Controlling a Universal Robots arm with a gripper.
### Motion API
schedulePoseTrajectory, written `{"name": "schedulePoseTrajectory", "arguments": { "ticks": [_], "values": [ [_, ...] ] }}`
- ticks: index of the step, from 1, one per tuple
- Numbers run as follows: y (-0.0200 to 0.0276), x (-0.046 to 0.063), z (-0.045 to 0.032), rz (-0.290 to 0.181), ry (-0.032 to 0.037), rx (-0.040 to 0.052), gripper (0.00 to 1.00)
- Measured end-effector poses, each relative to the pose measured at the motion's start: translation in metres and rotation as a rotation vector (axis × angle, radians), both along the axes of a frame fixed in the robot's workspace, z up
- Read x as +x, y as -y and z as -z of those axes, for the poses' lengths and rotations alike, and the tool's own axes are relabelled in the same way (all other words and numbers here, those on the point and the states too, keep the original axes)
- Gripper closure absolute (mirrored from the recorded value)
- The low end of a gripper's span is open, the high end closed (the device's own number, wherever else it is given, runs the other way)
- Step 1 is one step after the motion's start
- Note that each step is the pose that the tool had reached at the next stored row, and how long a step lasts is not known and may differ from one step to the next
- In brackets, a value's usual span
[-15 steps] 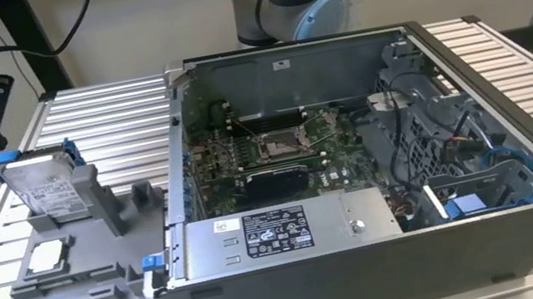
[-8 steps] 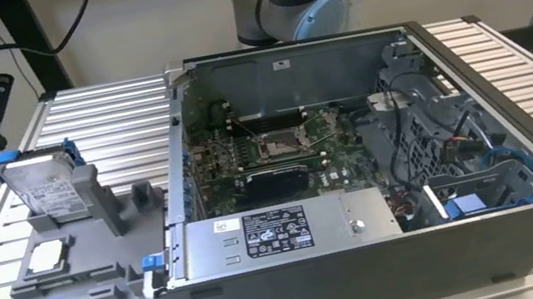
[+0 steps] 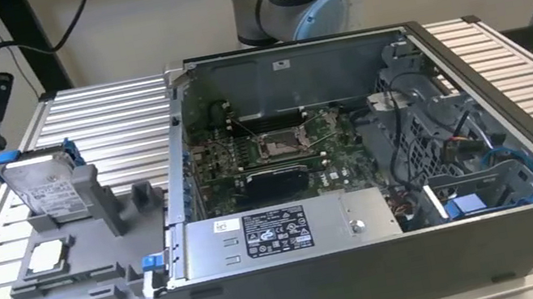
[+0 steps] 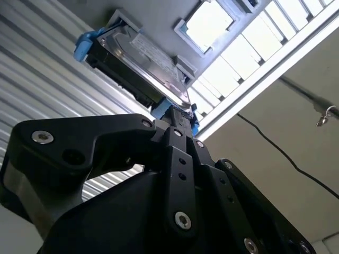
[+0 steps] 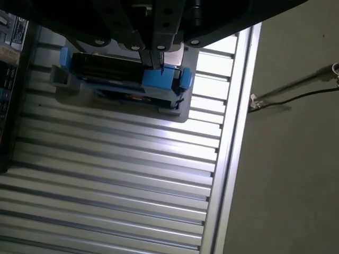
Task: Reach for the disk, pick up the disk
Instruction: 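Pick up the disk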
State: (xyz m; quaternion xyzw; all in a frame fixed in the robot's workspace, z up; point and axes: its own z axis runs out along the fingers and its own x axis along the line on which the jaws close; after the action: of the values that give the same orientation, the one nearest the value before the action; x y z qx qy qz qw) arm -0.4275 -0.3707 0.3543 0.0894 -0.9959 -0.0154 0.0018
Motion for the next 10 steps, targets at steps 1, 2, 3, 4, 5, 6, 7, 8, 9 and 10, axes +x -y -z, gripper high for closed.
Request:
{"name": "schedulePoseTrajectory", "arguments": {
  "ticks": [1,2,3,4,5,6,7,8,9,10],
  "values": [
    [0.0,0.0,0.0,-0.007,0.0001,0.0,1.0],
    [0.0,0.0,0.0,-0.015,0.0,0.0,1.0],
    [0.0,0.0,0.0,-0.021,0.0,0.0,1.0],
    [0.0,0.0,0.0,-0.028,0.0,-0.0001,1.0],
    [0.0001,0.0001,0.0,-0.035,0.0,-0.0001,1.0],
    [0.0001,0.0,0.0,-0.041,-0.0001,-0.0001,1.0],
    [0.0001,0.0,0.0,-0.046,0.0,-0.0001,1.0],
    [0.0001,0.0,0.0,-0.05,0.0,-0.0002,1.0],
    [0.0001,0.0,0.0,-0.056,0.0,-0.0001,1.0],
    [0.0,0.0,0.0,-0.061,0.0,-0.0002,1.0]
  ]
}}
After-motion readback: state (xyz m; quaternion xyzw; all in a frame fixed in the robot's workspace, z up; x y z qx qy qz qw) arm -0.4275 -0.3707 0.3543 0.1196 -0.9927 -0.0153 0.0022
